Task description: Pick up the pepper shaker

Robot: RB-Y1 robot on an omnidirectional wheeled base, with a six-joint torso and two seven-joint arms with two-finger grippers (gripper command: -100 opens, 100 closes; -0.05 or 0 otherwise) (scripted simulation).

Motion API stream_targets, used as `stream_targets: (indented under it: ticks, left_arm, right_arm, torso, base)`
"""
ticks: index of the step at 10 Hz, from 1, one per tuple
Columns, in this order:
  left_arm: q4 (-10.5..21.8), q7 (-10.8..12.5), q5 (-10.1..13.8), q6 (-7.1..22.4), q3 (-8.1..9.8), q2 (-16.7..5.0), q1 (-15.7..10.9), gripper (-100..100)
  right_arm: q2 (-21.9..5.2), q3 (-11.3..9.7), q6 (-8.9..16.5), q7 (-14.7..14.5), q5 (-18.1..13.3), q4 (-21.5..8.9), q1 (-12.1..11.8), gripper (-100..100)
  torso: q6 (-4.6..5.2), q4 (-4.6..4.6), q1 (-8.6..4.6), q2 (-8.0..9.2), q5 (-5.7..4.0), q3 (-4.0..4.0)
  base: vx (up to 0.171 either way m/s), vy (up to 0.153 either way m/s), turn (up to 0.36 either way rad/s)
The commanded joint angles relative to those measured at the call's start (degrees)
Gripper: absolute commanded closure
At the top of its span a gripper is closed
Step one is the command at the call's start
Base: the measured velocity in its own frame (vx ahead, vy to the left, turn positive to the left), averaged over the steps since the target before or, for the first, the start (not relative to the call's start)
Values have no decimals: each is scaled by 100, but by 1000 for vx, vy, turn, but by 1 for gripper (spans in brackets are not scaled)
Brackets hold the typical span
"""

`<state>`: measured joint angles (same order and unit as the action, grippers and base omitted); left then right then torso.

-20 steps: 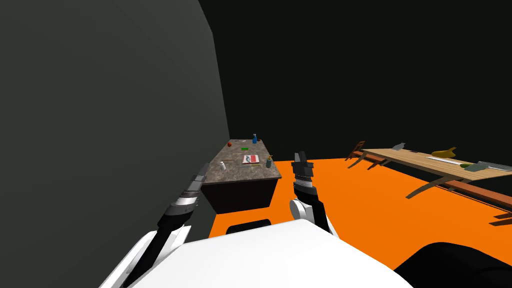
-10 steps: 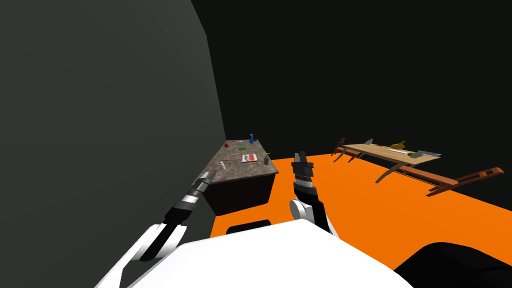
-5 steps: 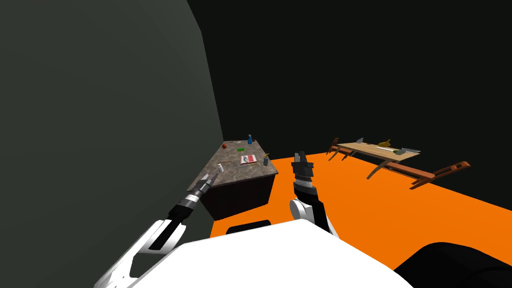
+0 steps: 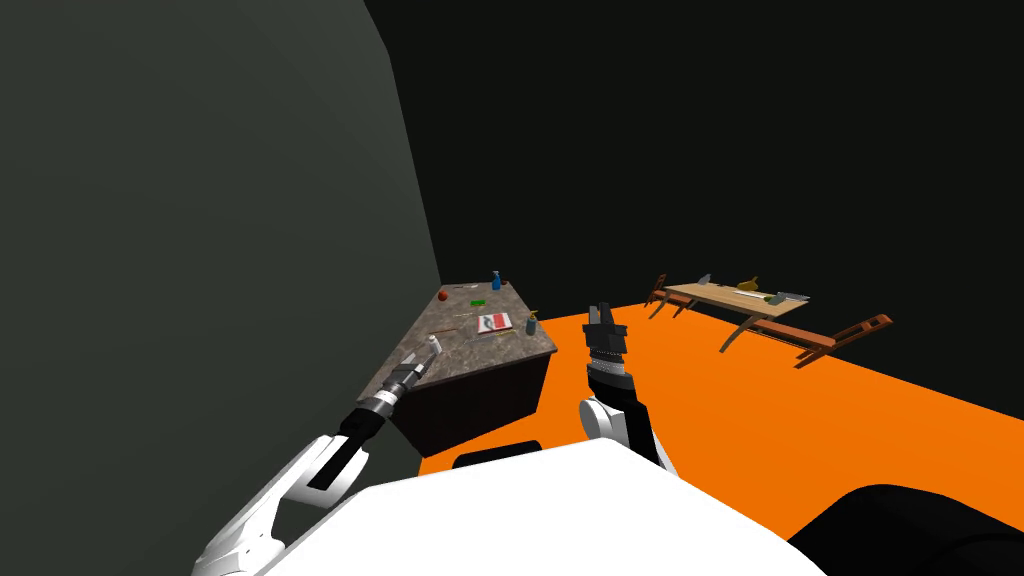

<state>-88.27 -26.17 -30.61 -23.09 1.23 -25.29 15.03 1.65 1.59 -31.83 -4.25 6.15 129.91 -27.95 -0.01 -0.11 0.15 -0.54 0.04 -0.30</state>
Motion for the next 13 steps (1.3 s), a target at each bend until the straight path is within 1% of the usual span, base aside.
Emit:
stream_targets:
  ticks: [1,3,4,5,6,7,8,9,10,11,12,13]
  left_arm:
    - [193,-73,-101,56,-28,-64,-106,-100]
    - [457,-179,-241,118,-65,-150,-248,-100]
    - [406,-152,-202,85,-51,-117,-220,-100]
    - [419,-165,-209,90,-53,-119,-226,0]
    - [704,-273,-103,-48,-118,-113,-513,-100]
    - [903,-273,-103,-48,-118,-113,-660,-100]
    - [1128,-382,3,-186,-184,-107,-885,-100]
    - [1302,-382,3,-186,-184,-107,-1062,-100]
    - [1490,-382,3,-186,-184,-107,-1093,-100]
    - [1539,-382,3,-186,-184,-107,-1093,-100]
    - [1761,-491,109,-324,-249,-102,-1361,-100]
    - [1897,-491,109,-324,-249,-102,-1517,-100]
  right_arm:
    - [0,0,0,0,0,0,0,0]
    - [0,0,0,0,0,0,0,0]
    - [0,0,0,0,0,0,0,0]
    - [0,0,0,0,0,0,0,0]
    - [1,0,0,0,0,0,1,0]
    - [1,0,0,0,0,0,1,0]
    - [1,-1,0,0,0,0,2,0]
    - [1,-1,0,0,0,0,2,0]
    - [1,-1,0,0,0,0,2,0]
    - [1,-1,0,0,0,0,2,0]
    - [1,-1,0,0,0,0,1,0]
    - [1,-1,0,0,0,0,2,0]
  torso:
    - [0,0,0,0,0,0]
    - [0,0,-9,1,-1,0]
    - [-1,-2,-11,-6,-2,-4]
    - [-3,2,-14,16,-3,7]
    - [-2,6,-16,35,-3,19]
    - [-2,10,-17,52,-3,28]
    - [-1,12,-22,61,-4,34]
    - [-3,14,-22,72,-5,40]
    - [-2,15,-21,72,-4,41]
    - [-3,13,-19,62,-4,36]
    - [-3,11,-18,53,-4,30]
    - [-2,12,-21,59,-4,33]
  base:
    - [105,30,-65]
    - [130,10,-88]
    - [64,6,-12]
    - [12,1,2]
    - [-32,-2,34]
    - [-54,-15,18]
    - [-78,-12,37]
    - [-67,-9,15]
    - [-27,-6,-7]
    - [0,0,0]
    - [-35,-9,35]
    - [-48,-6,19]
